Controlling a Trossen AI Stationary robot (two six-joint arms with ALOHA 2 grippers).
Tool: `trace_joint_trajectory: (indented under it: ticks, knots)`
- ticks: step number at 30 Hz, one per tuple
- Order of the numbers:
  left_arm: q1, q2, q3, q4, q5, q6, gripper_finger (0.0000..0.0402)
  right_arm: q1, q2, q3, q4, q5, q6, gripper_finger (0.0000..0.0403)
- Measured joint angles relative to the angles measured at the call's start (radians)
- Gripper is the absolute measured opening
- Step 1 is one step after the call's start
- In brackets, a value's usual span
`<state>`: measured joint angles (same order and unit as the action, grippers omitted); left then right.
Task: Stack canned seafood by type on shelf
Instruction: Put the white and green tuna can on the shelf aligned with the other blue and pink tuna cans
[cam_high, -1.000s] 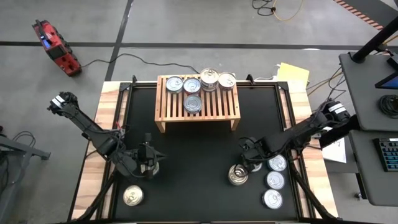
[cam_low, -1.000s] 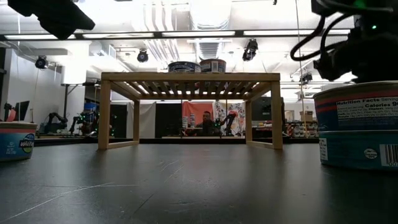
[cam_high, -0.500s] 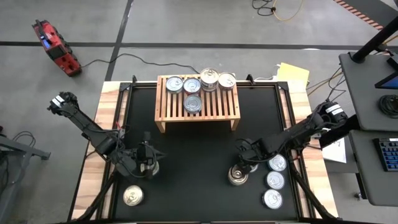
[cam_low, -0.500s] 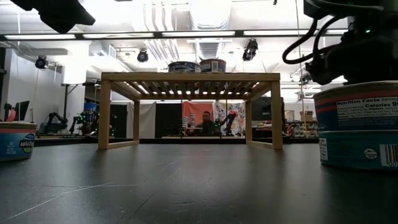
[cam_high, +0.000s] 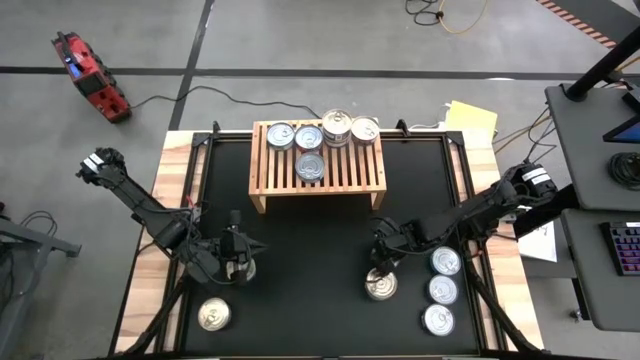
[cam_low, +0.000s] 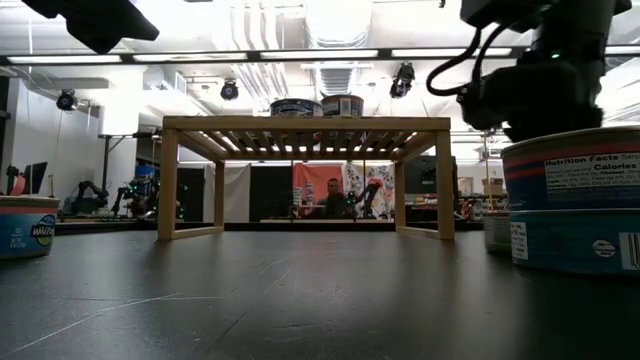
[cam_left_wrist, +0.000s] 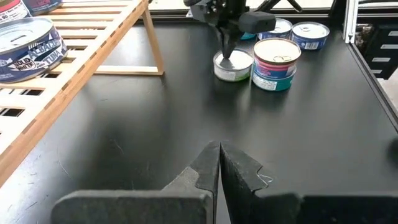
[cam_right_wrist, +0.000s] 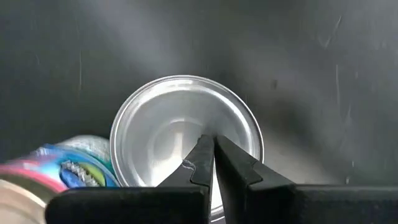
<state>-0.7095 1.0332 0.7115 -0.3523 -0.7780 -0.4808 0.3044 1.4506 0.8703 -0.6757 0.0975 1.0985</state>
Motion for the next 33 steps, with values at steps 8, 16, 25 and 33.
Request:
trace_joint_trajectory:
  ticks: [8, 16, 25, 33]
  knots:
    - [0.0, 0.004, -0.001, 0.018, -0.001, 0.0, 0.0, -0.045, 0.0, 0.0, 0.05, 0.071, -0.108, 0.0009]
    - [0.0, 0.069, -0.001, 0.045, -0.026, 0.0, 0.0, -0.066, -0.005, 0.011, 0.107, 0.089, -0.193, 0.0009]
    - [0.0, 0.167, -0.001, 0.135, -0.05, 0.045, 0.0, -0.065, -0.015, 0.058, -0.165, 0.062, -0.009, 0.0009]
    - [0.0, 0.269, -0.001, 0.203, -0.097, 0.089, 0.0, -0.041, -0.015, 0.058, -0.324, 0.026, 0.053, 0.0009]
